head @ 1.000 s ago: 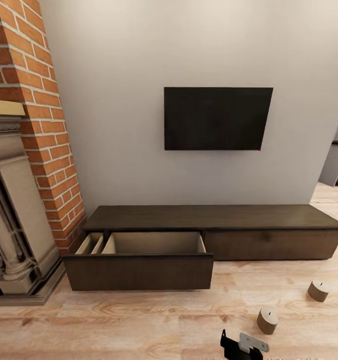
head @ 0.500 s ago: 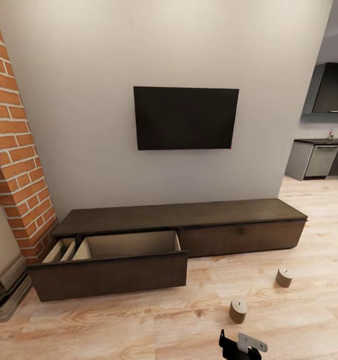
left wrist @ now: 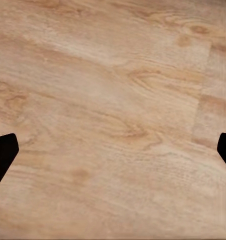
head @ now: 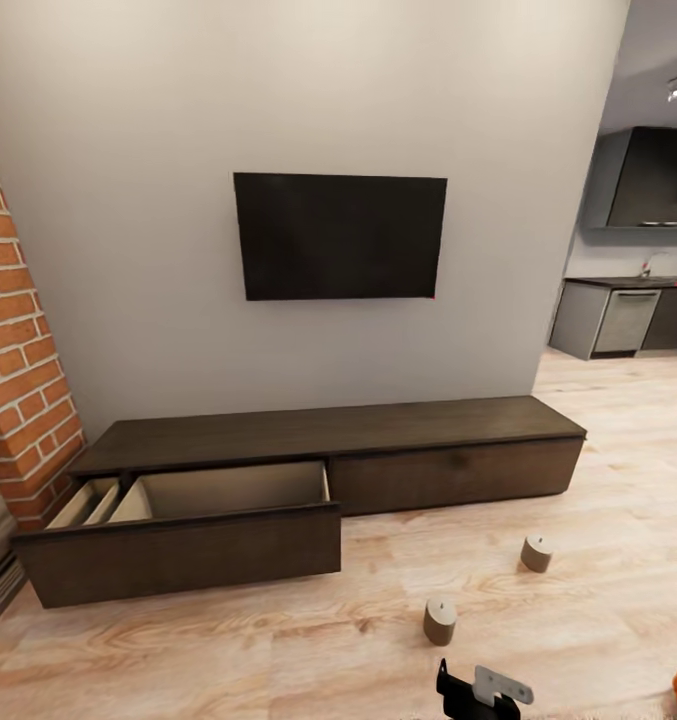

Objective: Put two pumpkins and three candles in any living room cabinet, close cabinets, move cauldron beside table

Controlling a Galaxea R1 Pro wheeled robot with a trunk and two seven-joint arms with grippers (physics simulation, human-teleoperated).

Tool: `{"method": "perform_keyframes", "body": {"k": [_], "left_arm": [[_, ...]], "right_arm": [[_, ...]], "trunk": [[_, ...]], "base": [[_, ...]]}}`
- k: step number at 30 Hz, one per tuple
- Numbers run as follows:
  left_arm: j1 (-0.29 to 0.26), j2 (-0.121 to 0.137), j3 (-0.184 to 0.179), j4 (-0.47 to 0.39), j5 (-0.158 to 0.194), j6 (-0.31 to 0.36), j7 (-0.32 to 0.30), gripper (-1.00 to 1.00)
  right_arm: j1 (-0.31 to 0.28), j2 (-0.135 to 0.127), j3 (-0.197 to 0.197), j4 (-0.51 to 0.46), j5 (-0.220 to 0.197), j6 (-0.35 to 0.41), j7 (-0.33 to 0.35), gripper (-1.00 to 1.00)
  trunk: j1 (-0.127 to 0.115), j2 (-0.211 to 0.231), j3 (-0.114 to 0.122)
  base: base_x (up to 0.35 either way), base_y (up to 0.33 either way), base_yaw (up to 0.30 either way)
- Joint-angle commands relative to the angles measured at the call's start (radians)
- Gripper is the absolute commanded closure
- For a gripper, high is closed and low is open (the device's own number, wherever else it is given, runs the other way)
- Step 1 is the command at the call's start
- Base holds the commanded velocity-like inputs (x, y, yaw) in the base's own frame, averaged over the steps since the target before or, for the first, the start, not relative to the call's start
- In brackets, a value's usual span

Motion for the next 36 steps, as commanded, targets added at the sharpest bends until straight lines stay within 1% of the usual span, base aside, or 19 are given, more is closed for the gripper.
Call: {"method": "perform_keyframes", "body": {"k": [1, 4, 8, 11, 13, 18, 29, 31, 32, 33, 36], "left_arm": [[0.000, 0.000, -0.002, -0.001, 0.010, -0.002, 0.003, -1.00], [0.000, 0.000, -0.002, -0.001, 0.010, -0.002, 0.003, -1.00], [0.000, 0.000, -0.002, -0.001, 0.010, -0.002, 0.003, -1.00], [0.000, 0.000, -0.002, -0.001, 0.010, -0.002, 0.003, -1.00], [0.000, 0.000, -0.002, -0.001, 0.010, -0.002, 0.003, -1.00], [0.000, -0.001, -0.002, -0.001, 0.010, -0.002, 0.003, -1.00], [0.000, -0.001, -0.002, -0.001, 0.009, -0.002, 0.003, -1.00], [0.000, -0.001, -0.008, -0.001, 0.009, -0.002, 0.003, -1.00], [0.000, -0.001, -0.029, -0.001, 0.010, -0.003, 0.003, -1.00], [0.000, 0.000, -0.037, -0.001, 0.010, -0.003, 0.003, -1.00], [0.000, 0.000, -0.048, -0.001, 0.010, -0.004, 0.003, -1.00]], "right_arm": [[-0.001, -0.001, 0.007, 0.001, -0.010, -0.006, -0.005, -1.00], [-0.001, -0.001, 0.006, 0.001, -0.010, -0.006, -0.005, -1.00], [-0.001, -0.001, 0.006, 0.001, -0.010, -0.016, -0.005, -1.00], [-0.001, -0.001, 0.007, 0.002, -0.010, -0.052, -0.005, -1.00], [-0.001, -0.001, 0.011, 0.002, -0.008, -0.061, -0.005, -1.00], [-0.001, -0.001, 0.045, 0.004, -0.003, -0.077, -0.005, -1.00], [-0.001, -0.001, 0.052, 0.004, -0.003, -0.080, -0.005, -1.00], [-0.001, -0.001, 0.052, 0.004, -0.002, -0.080, -0.005, -1.00], [-0.001, -0.001, 0.052, 0.004, -0.002, -0.080, -0.005, -1.00], [-0.001, -0.001, 0.052, 0.004, -0.002, -0.080, -0.005, -1.00], [-0.001, -0.001, 0.052, 0.004, -0.002, -0.080, -0.005, -1.00]], "trunk": [[0.000, 0.000, -0.001], [0.000, 0.000, -0.001], [0.000, 0.000, -0.001], [0.000, 0.000, -0.001], [0.000, 0.000, -0.001], [0.000, 0.000, -0.001], [0.000, 0.000, -0.001], [0.000, 0.000, -0.001], [0.000, 0.000, -0.001], [0.000, 0.000, -0.001], [0.000, 0.000, -0.002]], "base": [[0.000, -0.307, -0.194], [0.000, -0.294, -0.222], [0.000, -0.121, -0.258], [0.000, -0.038, -0.264], [0.000, -0.018, -0.266], [0.000, -0.006, -0.267], [0.000, 0.000, -0.267], [0.000, 0.000, -0.267], [0.000, 0.000, -0.267], [0.000, -0.015, -0.267], [0.000, -0.101, -0.264]]}}
